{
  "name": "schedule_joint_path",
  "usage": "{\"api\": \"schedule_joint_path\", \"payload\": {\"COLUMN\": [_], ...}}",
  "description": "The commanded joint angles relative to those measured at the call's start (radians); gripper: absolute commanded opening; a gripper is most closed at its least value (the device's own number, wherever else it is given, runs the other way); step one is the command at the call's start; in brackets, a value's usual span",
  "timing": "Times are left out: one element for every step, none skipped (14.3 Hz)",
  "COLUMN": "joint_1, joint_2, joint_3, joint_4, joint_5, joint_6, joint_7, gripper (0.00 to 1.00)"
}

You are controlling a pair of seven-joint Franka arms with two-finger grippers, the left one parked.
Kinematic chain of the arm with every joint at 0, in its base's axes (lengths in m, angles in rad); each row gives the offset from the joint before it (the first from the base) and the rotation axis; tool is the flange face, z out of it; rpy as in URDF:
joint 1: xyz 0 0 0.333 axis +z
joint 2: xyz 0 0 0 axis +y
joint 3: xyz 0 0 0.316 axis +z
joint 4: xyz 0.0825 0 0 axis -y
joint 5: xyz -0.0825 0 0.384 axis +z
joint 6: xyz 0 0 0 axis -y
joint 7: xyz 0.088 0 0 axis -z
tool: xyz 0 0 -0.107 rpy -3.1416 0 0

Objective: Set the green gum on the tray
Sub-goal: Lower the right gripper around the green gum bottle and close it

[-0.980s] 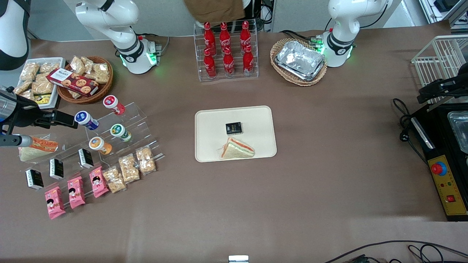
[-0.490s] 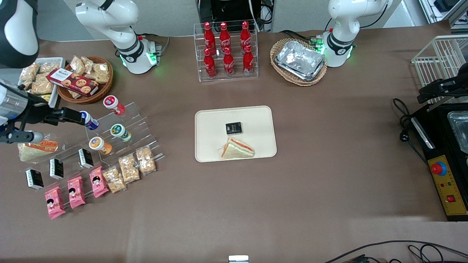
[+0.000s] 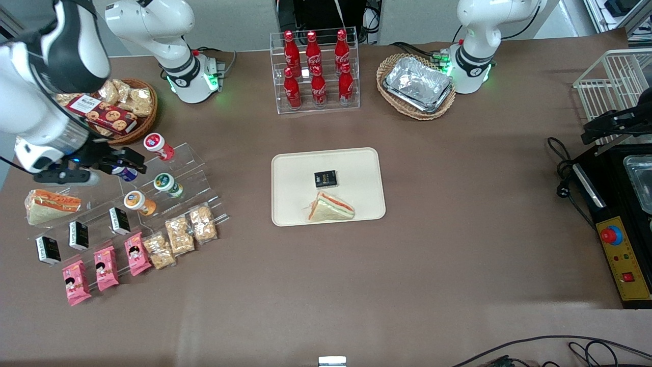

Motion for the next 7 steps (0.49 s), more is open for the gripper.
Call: {"api": "schedule_joint_path", "payload": {"joint_1": [0.015, 0.015, 0.015, 0.015, 0.015, 0.015, 0.015], "joint_2": [-0.020, -0.003, 0.014, 0.031, 0.040, 0.048, 0.057], "joint_3": [-0.001, -0.001, -0.001, -0.001, -0.001, -0.001, -0.001], "joint_4": [-0.146, -0.166, -0.184, -0.203, -0.223, -0.240, -0.247], "joint_5": [-0.012, -0.012, -0.012, -0.012, -0.012, -0.012, -0.012], "joint_6": [0.163, 0.190, 0.218, 0.247, 0.273, 0.299, 0.315], "joint_7": [0.014, 0.014, 0.014, 0.016, 0.016, 0.014, 0.016], "gripper": [1.00, 1.00, 1.00, 1.00, 1.00, 1.00, 1.00]}}
